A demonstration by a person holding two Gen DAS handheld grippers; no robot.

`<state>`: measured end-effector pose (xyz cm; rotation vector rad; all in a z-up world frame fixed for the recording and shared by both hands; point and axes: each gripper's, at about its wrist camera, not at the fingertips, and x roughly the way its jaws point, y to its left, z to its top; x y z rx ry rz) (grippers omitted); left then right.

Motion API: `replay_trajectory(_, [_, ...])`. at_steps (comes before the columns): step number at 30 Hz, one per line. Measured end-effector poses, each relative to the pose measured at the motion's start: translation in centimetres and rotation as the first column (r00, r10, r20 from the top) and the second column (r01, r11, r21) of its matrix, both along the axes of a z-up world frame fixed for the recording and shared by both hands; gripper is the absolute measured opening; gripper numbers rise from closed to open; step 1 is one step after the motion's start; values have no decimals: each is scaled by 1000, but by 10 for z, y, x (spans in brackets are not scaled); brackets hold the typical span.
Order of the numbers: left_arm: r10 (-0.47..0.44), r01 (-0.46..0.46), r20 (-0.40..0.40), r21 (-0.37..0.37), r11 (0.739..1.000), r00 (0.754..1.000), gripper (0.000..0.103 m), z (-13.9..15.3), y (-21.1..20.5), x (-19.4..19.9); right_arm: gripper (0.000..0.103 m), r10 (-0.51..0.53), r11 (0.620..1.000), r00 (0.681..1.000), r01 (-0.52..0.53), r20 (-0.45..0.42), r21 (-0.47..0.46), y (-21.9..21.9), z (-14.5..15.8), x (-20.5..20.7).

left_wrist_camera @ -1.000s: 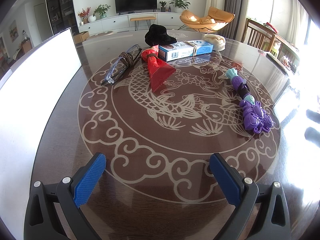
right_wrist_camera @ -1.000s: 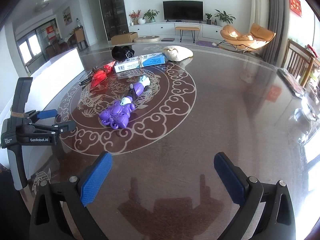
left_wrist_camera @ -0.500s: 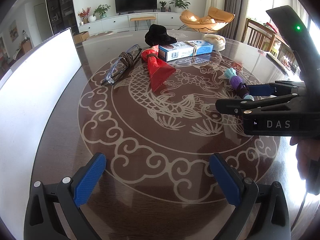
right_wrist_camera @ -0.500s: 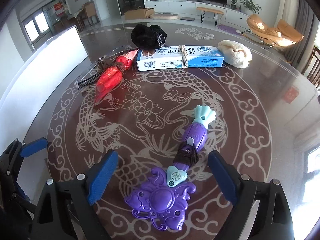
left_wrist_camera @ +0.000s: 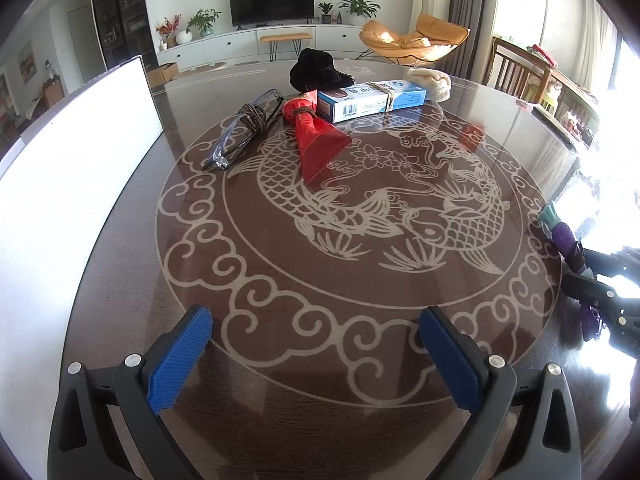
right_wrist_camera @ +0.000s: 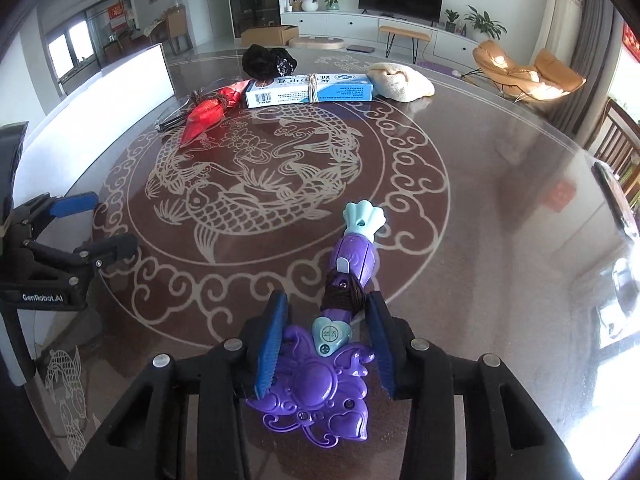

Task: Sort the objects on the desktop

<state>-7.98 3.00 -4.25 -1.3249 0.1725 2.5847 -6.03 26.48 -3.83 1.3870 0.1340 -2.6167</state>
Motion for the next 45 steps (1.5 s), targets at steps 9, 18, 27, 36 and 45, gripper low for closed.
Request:
replay_trajectory(9, [0,0,0,0,1000,1000,103,0,0,0,42,-17,1000,998,16,-58,-21,4,-1,33])
replay_trajectory(18, [0,0,0,0,1000,1000,103,0,0,0,42,48,999,996,-46,-81,25,-18,-4,27])
replay_trajectory(27, [0,0,0,0,1000,1000,103,0,0,0,42,46,999,996,-46,-80,-4,-14,-5,25])
replay_trajectory(36, [0,0,0,0,1000,1000,103,0,0,0,42,45,999,995,-44,-84,11,-16,-5,26])
replay_trajectory(45, [0,0,0,0,1000,1000,103,0,0,0,42,45,999,996,-44,-83,7,-16,-5,27])
